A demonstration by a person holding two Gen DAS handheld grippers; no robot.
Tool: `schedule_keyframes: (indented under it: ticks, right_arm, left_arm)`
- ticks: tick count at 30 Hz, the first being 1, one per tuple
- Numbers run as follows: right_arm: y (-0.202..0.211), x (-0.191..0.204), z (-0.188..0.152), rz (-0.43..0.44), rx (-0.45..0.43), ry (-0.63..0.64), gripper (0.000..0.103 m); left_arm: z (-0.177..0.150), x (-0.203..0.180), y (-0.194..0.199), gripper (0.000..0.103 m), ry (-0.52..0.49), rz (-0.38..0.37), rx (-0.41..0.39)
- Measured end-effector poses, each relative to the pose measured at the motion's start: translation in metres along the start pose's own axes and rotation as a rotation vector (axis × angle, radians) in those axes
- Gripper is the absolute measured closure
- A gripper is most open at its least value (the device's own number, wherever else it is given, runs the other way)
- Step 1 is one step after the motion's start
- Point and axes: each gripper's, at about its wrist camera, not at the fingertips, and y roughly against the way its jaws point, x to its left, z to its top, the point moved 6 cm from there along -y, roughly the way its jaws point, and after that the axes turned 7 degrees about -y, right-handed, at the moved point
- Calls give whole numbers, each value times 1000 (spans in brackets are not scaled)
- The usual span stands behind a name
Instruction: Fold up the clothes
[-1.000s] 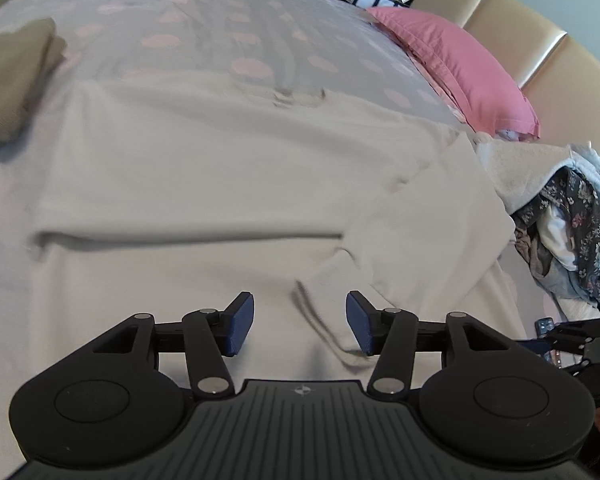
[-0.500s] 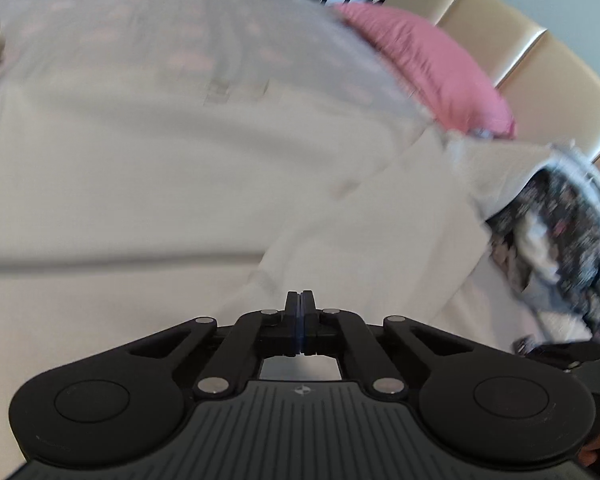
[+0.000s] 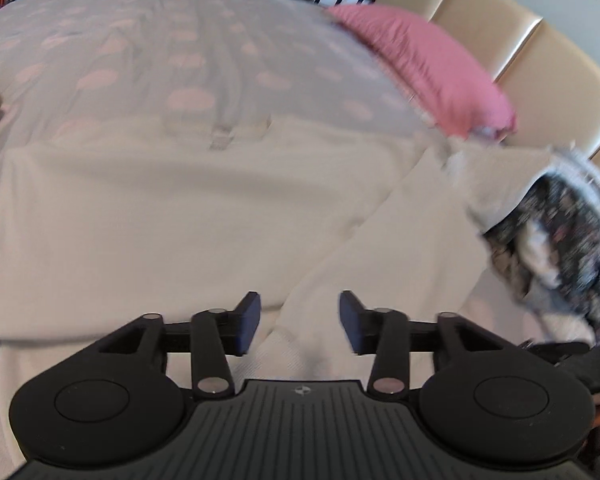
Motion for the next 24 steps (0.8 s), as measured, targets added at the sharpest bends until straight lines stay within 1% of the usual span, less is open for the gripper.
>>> schedule_keyframes:
  ticks: [3,7,9,10,11,12,13,16,19,21,23,24]
  right_arm:
    - [0,4,0,9,-1,13,53]
    - [2,5,2,-24,-19,42,53]
    - [2,5,2,-41,-27,58,53]
    - [2,4,2,-47,-29,63,53]
    - [1,3,1,-51,-29,65,53]
    - [1,2,1,-52,-28,63,53]
    - [0,1,1,-54,-27,61,53]
    - [-1,-4,1,-66,-26,45,53]
    - [-2,-13,3,-71,-29,0,53]
    - [0,-18,7,-56,-34,-46,53]
    - [2,-22,12,-43,-41,-79,53]
    - [3,-23,15,-37,-45,-91,53]
  left_arm:
    - [-17,5,-13,60,-2,19,59]
    - [-34,7,-32,60,-18,44,132]
    - [-40,8,-39,60,-13,38,161]
    - [-44,8,-43,63,-10,34,175]
    - [-45,8,-45,80,-1,20,178]
    - [-46,8,-45,89,8,6,172]
    - [-46,8,-45,102,16,-7,166]
    - [-35,0,-32,103,7,-35,103]
    - [-7,-12,-7,103,-7,-76,16]
    - [18,-19,13,103,-26,-97,-44]
    - [43,-25,31,103,-62,-92,-82]
    - [51,-27,35,103,-90,-77,-83]
